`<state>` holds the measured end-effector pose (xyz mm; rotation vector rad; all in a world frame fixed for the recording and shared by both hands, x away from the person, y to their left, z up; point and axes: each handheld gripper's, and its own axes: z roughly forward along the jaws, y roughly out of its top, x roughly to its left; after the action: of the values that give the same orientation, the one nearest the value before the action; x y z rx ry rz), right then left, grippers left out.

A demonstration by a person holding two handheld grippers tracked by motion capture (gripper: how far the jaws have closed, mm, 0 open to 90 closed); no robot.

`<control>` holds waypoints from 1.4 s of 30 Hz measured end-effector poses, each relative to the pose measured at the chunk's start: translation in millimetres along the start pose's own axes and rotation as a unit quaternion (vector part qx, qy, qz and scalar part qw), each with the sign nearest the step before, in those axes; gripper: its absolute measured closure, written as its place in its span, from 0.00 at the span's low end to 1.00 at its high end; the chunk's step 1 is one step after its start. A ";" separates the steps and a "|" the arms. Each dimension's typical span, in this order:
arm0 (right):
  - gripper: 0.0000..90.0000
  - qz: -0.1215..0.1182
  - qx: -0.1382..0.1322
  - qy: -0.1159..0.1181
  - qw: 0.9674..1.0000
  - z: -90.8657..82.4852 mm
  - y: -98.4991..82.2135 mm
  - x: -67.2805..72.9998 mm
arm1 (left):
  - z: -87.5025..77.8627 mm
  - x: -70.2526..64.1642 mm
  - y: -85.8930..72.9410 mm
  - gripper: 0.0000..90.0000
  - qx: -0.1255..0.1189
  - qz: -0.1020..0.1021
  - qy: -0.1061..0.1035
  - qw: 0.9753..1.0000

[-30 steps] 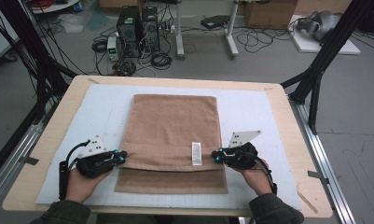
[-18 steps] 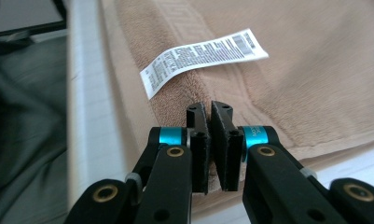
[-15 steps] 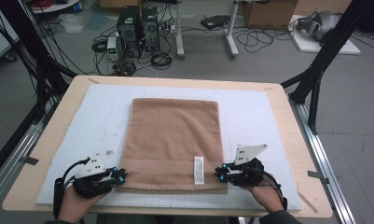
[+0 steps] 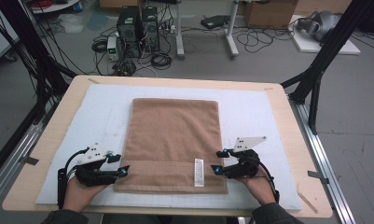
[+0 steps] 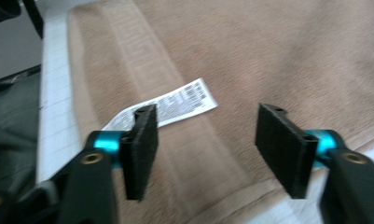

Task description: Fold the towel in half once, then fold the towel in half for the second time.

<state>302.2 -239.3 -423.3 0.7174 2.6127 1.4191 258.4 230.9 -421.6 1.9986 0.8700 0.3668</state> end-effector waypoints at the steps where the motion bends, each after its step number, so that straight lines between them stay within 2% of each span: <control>1: 0.36 0.005 0.000 -0.004 1.000 1.3 1.3 -1.6 | 0.8 1.7 1.7 0.44 -0.003 -0.005 -0.002 1.000; 5: 0.31 0.003 0.007 -0.020 1.000 5.6 8.0 -8.0 | 1.4 6.8 8.6 0.39 -0.016 -0.019 0.000 1.000; 8: 0.30 0.001 0.005 -0.029 1.000 5.5 14.7 -12.5 | 1.3 9.1 11.4 0.38 -0.026 -0.020 0.004 0.999; 14: 0.29 0.000 0.009 -0.043 0.999 2.7 24.3 -20.5 | 1.3 11.3 13.7 0.37 -0.030 -0.021 0.013 0.999; 17: 0.29 -0.007 0.010 -0.045 0.999 0.7 28.7 -20.2 | 0.8 12.1 14.8 0.37 -0.029 -0.021 0.014 0.999; 19: 0.29 -0.014 0.007 -0.048 0.999 -0.5 30.9 -20.3 | 0.4 12.1 16.5 0.37 -0.025 -0.013 0.018 0.999; 27: 0.29 -0.016 0.011 -0.047 0.999 0.8 31.5 -18.4 | -0.4 13.4 23.4 0.37 -0.023 -0.004 0.018 1.000; 33: 0.29 -0.020 0.013 -0.048 0.999 2.7 31.6 -19.9 | -0.4 16.1 25.7 0.37 -0.028 -0.007 0.016 0.999; 39: 0.29 -0.019 0.013 -0.051 0.998 2.7 31.5 -20.9 | 2.7 20.1 27.2 0.36 -0.021 -0.005 0.018 1.000; 42: 0.29 -0.022 0.018 -0.054 0.998 2.6 33.0 -24.1 | 5.4 24.9 33.0 0.36 -0.015 -0.006 0.022 1.000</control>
<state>336.3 -232.7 -401.5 0.7166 2.5603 1.2871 293.3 233.5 -399.0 1.9637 0.8981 0.4163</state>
